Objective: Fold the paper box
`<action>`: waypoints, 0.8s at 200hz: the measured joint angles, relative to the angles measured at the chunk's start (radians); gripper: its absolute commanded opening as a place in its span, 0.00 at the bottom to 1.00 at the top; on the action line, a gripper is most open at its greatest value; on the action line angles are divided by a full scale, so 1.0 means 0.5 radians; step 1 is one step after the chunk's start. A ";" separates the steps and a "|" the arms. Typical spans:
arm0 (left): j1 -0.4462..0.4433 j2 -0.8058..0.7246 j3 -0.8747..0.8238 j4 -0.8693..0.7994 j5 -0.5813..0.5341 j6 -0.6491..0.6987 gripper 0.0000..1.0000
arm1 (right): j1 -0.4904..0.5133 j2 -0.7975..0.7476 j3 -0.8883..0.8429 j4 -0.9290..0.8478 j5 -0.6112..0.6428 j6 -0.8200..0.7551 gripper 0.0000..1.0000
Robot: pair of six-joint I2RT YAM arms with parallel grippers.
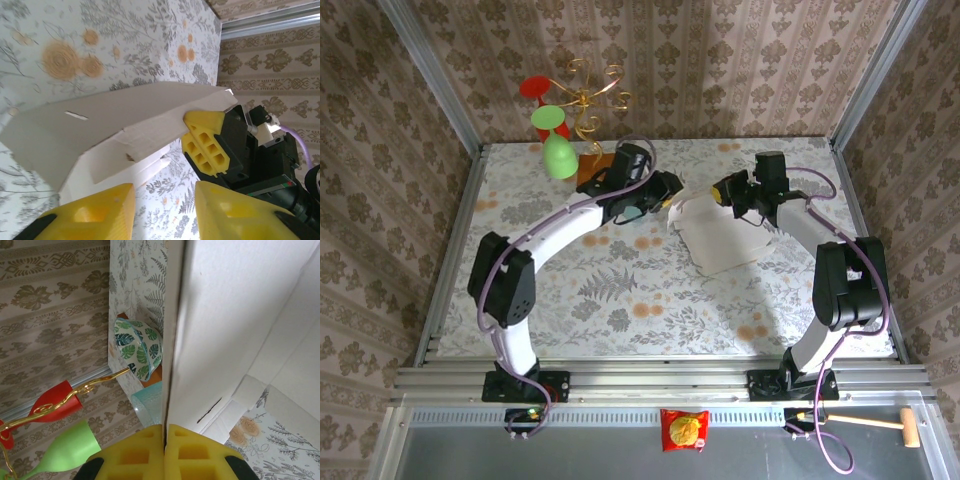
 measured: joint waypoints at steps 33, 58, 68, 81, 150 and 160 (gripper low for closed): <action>-0.045 0.087 0.085 -0.017 -0.007 -0.095 0.35 | 0.000 0.000 0.027 -0.023 -0.001 0.002 0.00; -0.046 0.137 0.169 -0.089 -0.033 -0.114 0.37 | 0.000 0.000 0.027 -0.035 -0.001 0.013 0.00; -0.046 0.145 0.188 -0.118 -0.043 -0.115 0.38 | 0.000 0.000 0.027 -0.037 -0.001 0.018 0.00; -0.045 0.145 0.191 -0.149 -0.056 -0.115 0.38 | 0.000 0.000 0.027 -0.037 -0.001 0.030 0.00; -0.048 0.264 0.243 -0.180 -0.056 -0.174 0.40 | 0.000 0.000 0.027 -0.036 -0.001 0.049 0.00; -0.048 0.291 0.264 -0.184 -0.056 -0.176 0.40 | 0.000 0.000 0.027 -0.036 -0.001 0.053 0.00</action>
